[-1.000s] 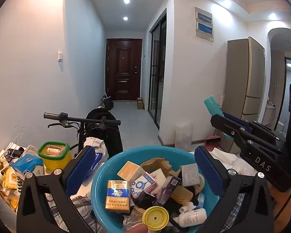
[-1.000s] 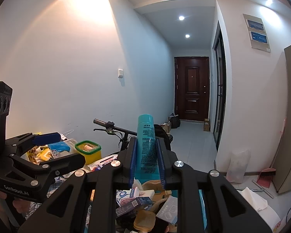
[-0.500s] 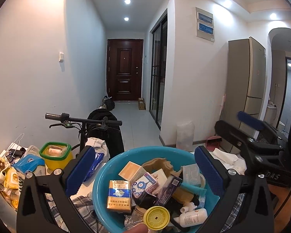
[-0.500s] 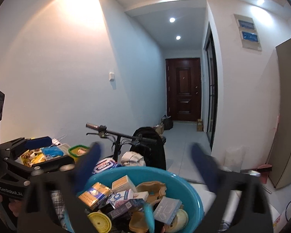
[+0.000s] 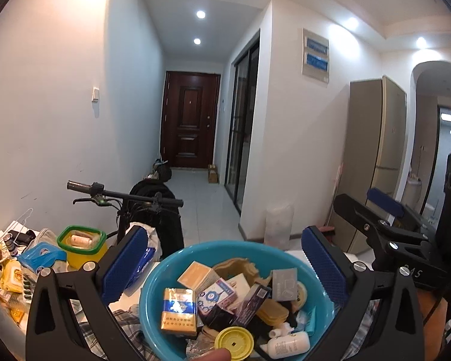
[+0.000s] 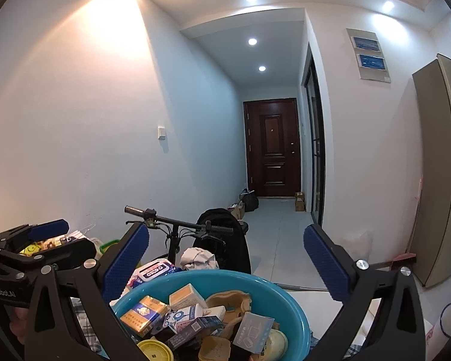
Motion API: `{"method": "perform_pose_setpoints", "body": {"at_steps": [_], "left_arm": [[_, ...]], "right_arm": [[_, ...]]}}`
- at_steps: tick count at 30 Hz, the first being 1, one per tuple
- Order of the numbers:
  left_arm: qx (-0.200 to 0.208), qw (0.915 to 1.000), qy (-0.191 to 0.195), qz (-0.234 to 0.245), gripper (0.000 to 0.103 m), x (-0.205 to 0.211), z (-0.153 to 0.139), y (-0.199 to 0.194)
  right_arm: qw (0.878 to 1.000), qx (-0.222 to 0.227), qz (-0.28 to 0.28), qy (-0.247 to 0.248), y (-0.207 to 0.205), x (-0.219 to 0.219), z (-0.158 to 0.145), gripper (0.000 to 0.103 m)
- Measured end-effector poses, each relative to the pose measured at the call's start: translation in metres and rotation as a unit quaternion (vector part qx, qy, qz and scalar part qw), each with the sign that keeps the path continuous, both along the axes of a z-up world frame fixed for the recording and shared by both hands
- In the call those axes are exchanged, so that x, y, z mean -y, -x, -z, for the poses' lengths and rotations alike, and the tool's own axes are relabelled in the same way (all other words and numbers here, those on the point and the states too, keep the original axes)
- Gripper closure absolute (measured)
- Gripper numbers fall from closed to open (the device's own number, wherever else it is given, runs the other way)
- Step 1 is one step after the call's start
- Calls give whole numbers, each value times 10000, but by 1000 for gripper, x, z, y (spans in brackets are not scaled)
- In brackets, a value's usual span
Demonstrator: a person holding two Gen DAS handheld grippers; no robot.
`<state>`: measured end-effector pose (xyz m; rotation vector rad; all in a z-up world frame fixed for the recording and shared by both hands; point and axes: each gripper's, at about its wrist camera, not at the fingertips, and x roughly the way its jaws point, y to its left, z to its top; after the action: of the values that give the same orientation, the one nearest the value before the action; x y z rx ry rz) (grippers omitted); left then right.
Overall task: Organize objects
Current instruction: 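Withdraw both open tools up and away from the basin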
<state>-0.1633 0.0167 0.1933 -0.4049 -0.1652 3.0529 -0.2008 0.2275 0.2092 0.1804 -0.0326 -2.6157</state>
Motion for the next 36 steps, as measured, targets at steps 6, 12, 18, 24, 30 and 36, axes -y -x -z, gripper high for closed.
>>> {"method": "perform_pose_setpoints", "body": {"at_steps": [6, 12, 18, 24, 30, 36], "left_arm": [[-104, 9989, -439, 100, 0, 18, -10, -11], [-358, 9985, -395, -104, 0, 32, -21, -26], [-464, 9971, -534, -279, 0, 44, -31, -44], [-563, 9963, -483, -433, 0, 44, -41, -63], [-444, 9976, -442, -292, 0, 35, -47, -70], [-324, 9981, -329, -399, 0, 25, -48, -71]], "right_arm": [[9980, 13, 616, -145, -17, -2, -20, 0], [9991, -326, 223, 123, -69, -9, -57, 0], [9955, -803, -449, -224, -140, -9, -83, 0], [9918, -943, -35, -862, -206, -16, -49, 0], [9949, -364, 133, -930, -240, -31, 9, 0], [9952, 76, 136, -966, -258, -42, 68, 0]]}}
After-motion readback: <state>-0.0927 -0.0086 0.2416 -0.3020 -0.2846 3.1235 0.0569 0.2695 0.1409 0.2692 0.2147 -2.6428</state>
